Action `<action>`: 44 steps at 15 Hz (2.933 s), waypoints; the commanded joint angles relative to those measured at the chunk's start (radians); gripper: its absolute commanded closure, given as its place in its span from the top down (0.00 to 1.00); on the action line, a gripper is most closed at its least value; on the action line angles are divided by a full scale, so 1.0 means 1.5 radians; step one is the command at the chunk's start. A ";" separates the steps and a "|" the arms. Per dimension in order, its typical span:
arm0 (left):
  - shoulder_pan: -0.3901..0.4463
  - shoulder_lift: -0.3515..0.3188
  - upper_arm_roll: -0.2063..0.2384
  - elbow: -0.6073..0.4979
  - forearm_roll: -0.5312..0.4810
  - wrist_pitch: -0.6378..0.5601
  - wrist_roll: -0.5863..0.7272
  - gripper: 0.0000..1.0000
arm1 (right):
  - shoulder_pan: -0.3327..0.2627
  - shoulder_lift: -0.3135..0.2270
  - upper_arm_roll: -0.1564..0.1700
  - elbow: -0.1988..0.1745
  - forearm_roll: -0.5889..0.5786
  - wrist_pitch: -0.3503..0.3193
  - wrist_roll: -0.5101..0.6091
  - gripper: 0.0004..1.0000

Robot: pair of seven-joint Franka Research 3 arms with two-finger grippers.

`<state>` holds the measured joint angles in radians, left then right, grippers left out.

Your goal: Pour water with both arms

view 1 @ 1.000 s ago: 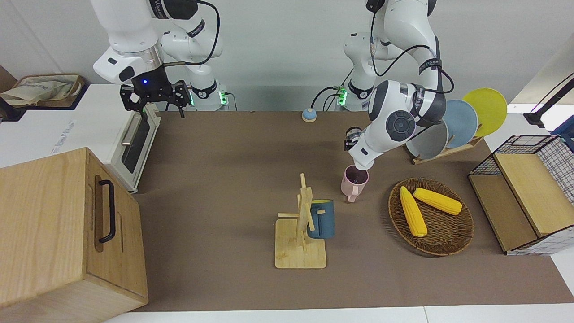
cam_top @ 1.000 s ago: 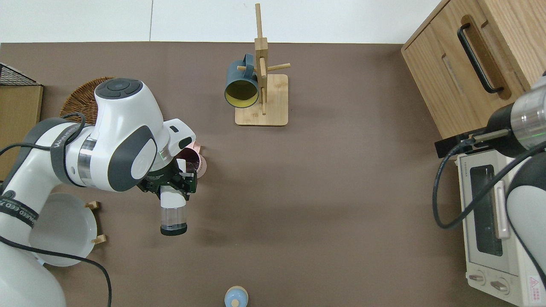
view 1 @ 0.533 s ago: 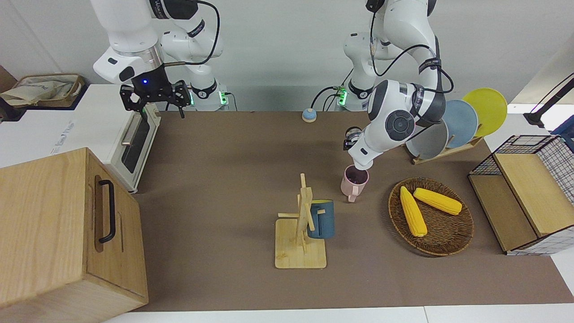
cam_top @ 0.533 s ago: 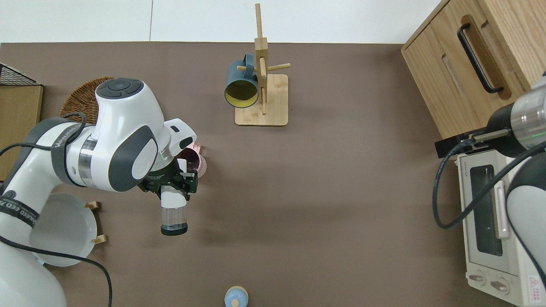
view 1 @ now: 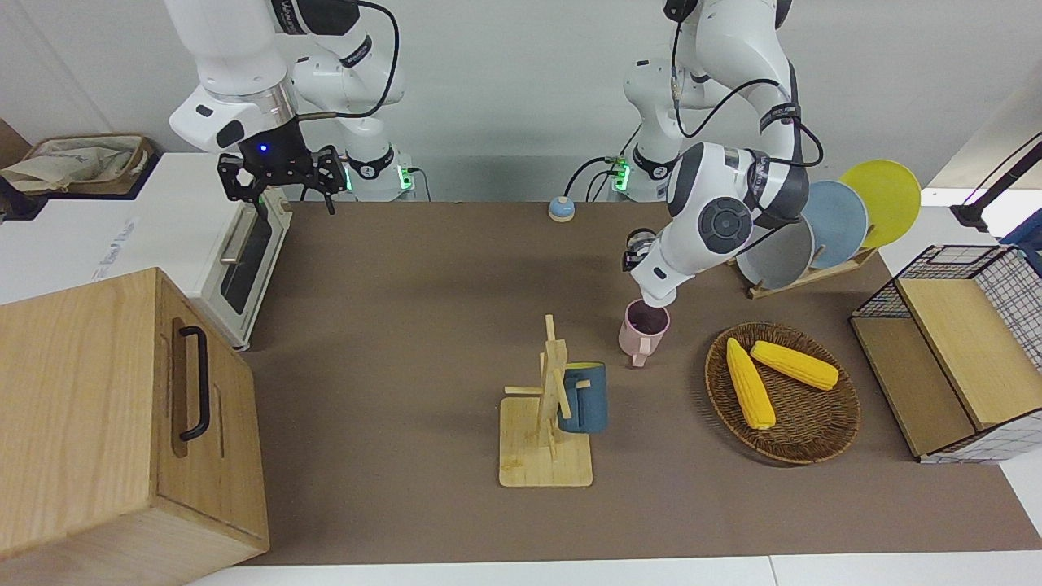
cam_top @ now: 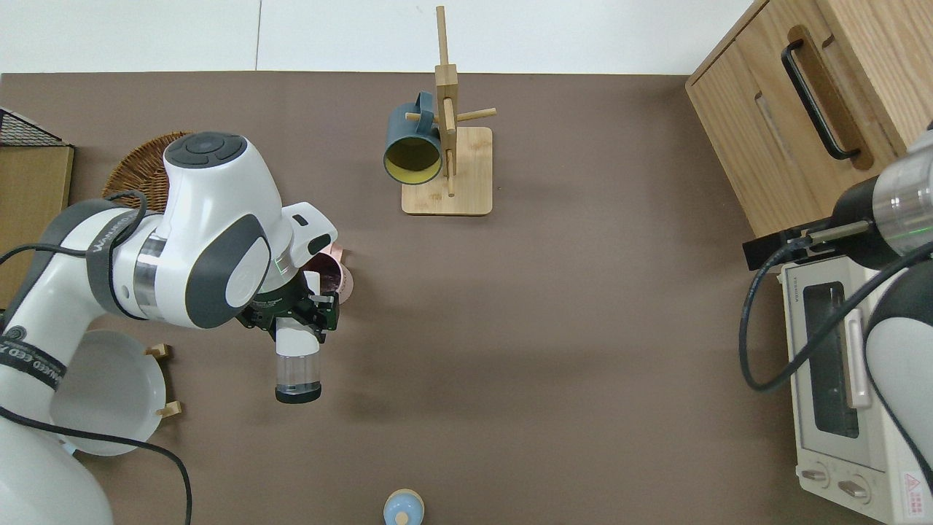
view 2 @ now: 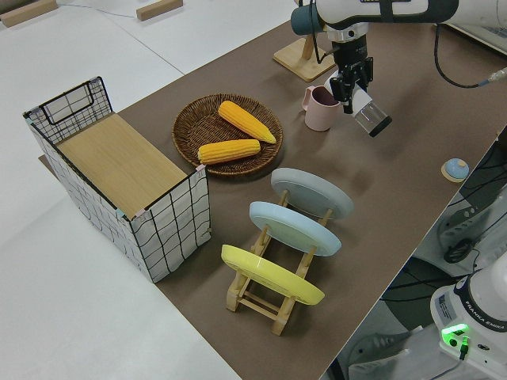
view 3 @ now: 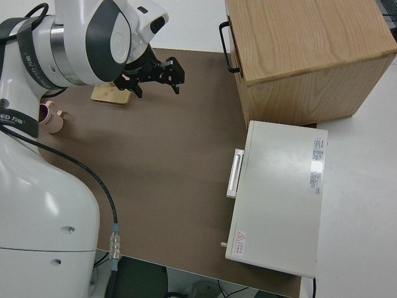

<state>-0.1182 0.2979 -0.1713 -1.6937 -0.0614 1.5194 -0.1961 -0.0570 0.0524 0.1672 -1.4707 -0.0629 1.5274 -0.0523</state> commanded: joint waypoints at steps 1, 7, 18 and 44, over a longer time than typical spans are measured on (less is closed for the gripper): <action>-0.008 -0.023 -0.001 0.011 0.012 -0.027 -0.013 0.00 | -0.006 0.005 0.004 0.009 0.012 -0.006 -0.010 0.98; 0.000 -0.074 0.000 -0.044 0.002 0.017 -0.006 0.00 | -0.005 0.005 0.003 0.009 0.012 -0.006 -0.010 0.98; -0.001 -0.260 0.007 -0.312 -0.033 0.312 0.001 0.00 | -0.005 0.005 0.004 0.009 0.012 -0.006 -0.010 0.98; 0.129 -0.366 0.018 -0.432 -0.004 0.693 0.010 0.00 | -0.006 0.005 0.003 0.009 0.011 -0.006 -0.011 0.98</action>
<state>0.0290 -0.2252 -0.1417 -2.3692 -0.0912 2.4863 -0.1890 -0.0570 0.0524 0.1673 -1.4707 -0.0629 1.5274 -0.0523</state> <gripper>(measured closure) 0.366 0.013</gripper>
